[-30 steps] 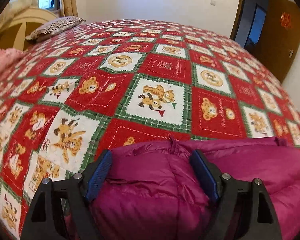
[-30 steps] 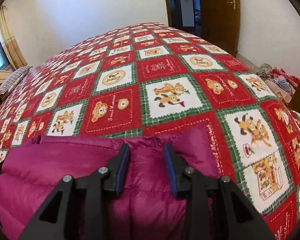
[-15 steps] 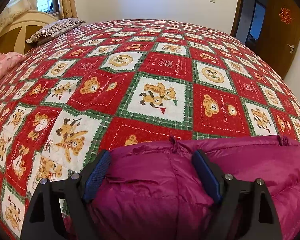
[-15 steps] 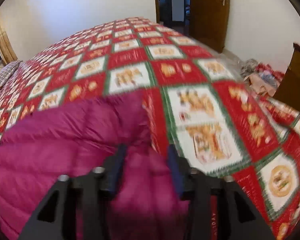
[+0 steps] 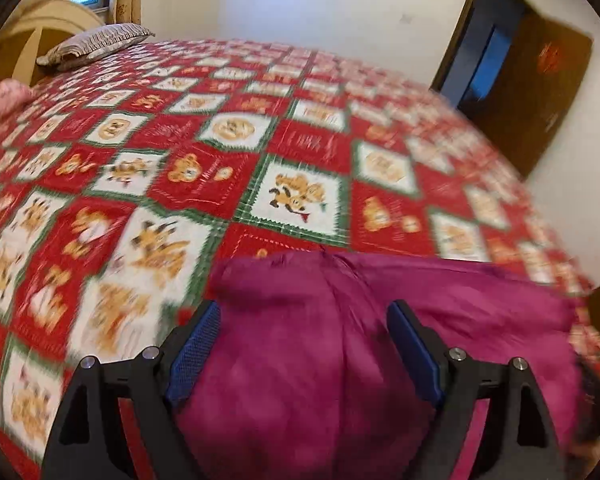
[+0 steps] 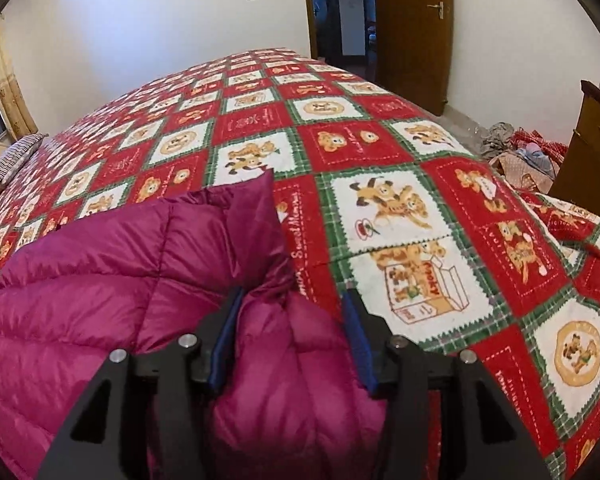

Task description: Fold large clothes

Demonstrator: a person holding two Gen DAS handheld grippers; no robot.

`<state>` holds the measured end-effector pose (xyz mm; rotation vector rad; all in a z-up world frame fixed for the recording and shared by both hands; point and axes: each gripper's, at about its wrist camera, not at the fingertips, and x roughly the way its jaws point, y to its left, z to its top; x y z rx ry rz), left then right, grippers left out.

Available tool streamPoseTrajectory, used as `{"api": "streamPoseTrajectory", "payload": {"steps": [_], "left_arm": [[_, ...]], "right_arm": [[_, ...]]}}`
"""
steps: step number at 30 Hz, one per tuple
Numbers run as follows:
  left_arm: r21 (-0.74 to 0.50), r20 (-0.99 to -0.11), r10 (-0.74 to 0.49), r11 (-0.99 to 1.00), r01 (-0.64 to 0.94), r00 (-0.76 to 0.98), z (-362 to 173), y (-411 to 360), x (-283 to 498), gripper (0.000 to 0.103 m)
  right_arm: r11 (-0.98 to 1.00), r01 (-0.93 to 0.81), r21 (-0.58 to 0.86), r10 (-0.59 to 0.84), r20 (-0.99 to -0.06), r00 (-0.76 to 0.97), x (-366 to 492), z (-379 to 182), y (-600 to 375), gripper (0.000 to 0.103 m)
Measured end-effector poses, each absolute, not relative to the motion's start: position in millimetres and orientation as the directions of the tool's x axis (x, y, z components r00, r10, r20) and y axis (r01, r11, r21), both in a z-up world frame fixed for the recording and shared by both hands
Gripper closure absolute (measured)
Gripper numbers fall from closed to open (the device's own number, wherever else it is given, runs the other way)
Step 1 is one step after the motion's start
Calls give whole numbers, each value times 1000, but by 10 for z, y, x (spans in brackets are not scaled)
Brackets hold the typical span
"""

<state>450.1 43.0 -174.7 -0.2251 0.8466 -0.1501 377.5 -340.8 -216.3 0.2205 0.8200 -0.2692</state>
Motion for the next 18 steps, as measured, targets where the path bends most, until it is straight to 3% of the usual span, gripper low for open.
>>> {"api": "streamPoseTrajectory", "payload": {"steps": [3, 7, 11, 18], "left_arm": [[-261, -695, -232, 963, 63, 680, -1566, 662, 4084, 18], [-206, -666, -180, 977, 53, 724, -1515, 893, 3568, 17], [-174, -676, -136, 984, 23, 724, -1696, 911, 3336, 17], [-295, -738, -200, 955, -41, 644, -2107, 773, 3226, 17]], "right_arm": [[943, 325, 73, -175, -723, 668, 3597, -1988, -3354, 71], [967, 256, 15, -188, -638, 747, 3128, -1618, -2970, 71], [991, 121, 53, -62, -621, 781, 2727, -1491, -2384, 77], [990, -13, 142, 100, -628, 772, 2698, -1745, -1548, 84]]}}
